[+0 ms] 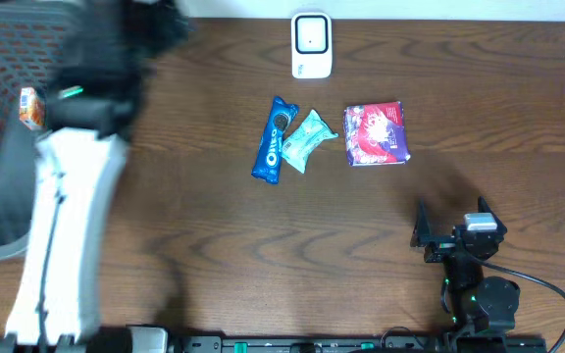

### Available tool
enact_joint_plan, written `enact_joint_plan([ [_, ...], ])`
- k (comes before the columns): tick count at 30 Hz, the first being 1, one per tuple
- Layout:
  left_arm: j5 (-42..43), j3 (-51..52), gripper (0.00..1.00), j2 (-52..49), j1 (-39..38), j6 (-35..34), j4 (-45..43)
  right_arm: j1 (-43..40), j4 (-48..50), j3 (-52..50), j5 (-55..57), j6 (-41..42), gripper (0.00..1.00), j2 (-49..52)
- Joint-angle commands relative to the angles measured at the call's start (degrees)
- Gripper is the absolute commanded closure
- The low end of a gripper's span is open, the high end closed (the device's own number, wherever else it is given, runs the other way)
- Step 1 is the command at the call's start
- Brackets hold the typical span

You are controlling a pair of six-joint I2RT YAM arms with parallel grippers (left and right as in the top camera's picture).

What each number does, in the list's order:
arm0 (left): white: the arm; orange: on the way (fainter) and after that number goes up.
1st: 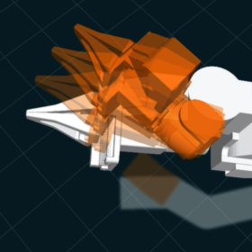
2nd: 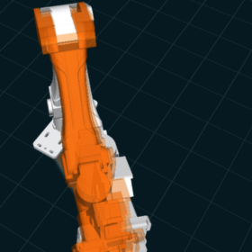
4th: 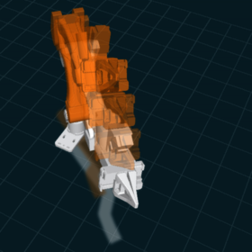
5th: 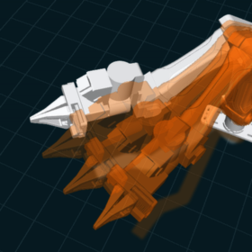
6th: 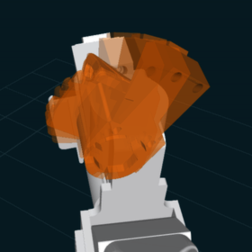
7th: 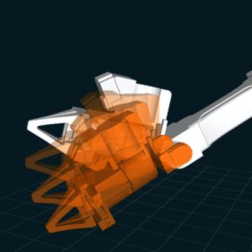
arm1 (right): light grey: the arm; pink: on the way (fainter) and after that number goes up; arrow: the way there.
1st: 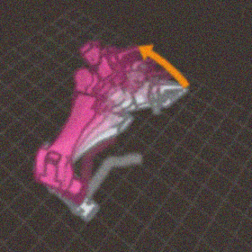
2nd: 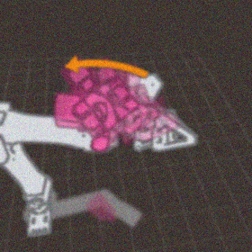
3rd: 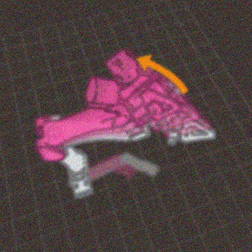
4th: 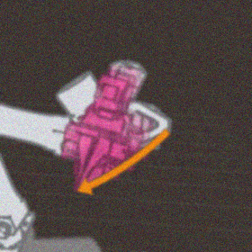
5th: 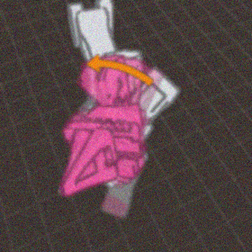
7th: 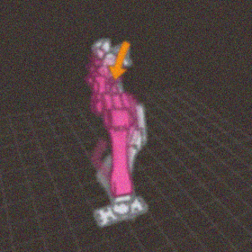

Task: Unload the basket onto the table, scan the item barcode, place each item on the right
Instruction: 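Place the Oreo pack on the table left of the green wrapper, then reach into the basket and grasp the orange barcoded bar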

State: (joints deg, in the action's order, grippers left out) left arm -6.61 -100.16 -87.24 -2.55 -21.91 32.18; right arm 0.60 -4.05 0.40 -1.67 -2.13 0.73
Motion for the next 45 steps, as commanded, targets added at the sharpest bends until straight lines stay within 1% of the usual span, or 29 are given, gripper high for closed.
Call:
enact_joint_plan([
  [1,-0.9,0.3,0.15,1.8,11.0,5.6,-1.1,0.2,-0.2,-0.1,0.0,-0.1,0.01,-0.2],
  [3,-0.9,0.3,0.15,1.5,17.5,11.1,-1.2,0.2,-0.2,-0.1,0.0,-0.1,0.01,-0.2],
  [5,-0.9,0.6,0.15,0.6,22.4,16.0,0.2,0.2,-0.2,-0.1,0.0,-0.1,0.01,-0.2],
  [9,-0.9,1.1,0.16,-3.1,28.6,21.9,2.1,0.2,-0.2,-0.1,0.0,-0.1,0.01,-0.2],
  [11,-0.9,1.4,0.2,-5.9,30.4,25.3,2.0,0.2,-0.2,-0.1,0.0,-0.1,0.01,-0.2],
  [12,-0.9,1.4,0.2,-8.1,31.4,26.0,1.8,0.1,-0.2,-0.1,0.0,-0.1,0.01,-0.2],
  [18,-0.7,1.4,0.2,-18.9,32.6,26.5,1.5,0.2,-0.2,-0.1,0.0,-0.1,0.01,-0.2],
  [22,3.2,1.5,0.2,-25.5,32.6,29.4,1.1,0.1,-0.2,-0.1,0.0,-0.1,0.01,-0.2],
  [27,3.2,1.5,0.2,-31.4,32.6,31.1,-1.4,0.1,-0.2,-0.1,0.1,-0.1,0.01,-0.2],
  [29,3.1,1.5,0.2,-33.2,32.6,32.7,-3.4,0.2,-0.2,-0.1,0.0,-0.1,0.01,-0.2],
  [36,3.9,1.5,0.21,-36.0,32.6,32.8,-10.1,0.2,-0.2,-0.1,0.0,-0.1,0.01,-0.2],
  [39,6.9,1.5,0.21,-38.3,32.7,32.8,-10.8,0.2,-0.2,-0.1,0.0,-0.1,0.01,-0.2],
  [43,7.5,1.5,0.21,-41.2,32.7,32.8,-10.9,0.2,-0.2,-0.1,0.0,-0.1,0.01,-0.2],
  [44,7.5,1.5,0.21,-41.5,32.8,32.8,-10.9,0.2,-0.2,-0.1,0.0,-0.1,0.01,-0.2],
  [45,7.5,1.5,0.27,-41.7,32.8,32.8,-11.0,0.2,-0.2,-0.1,0.0,-0.1,0.01,-0.2],
])
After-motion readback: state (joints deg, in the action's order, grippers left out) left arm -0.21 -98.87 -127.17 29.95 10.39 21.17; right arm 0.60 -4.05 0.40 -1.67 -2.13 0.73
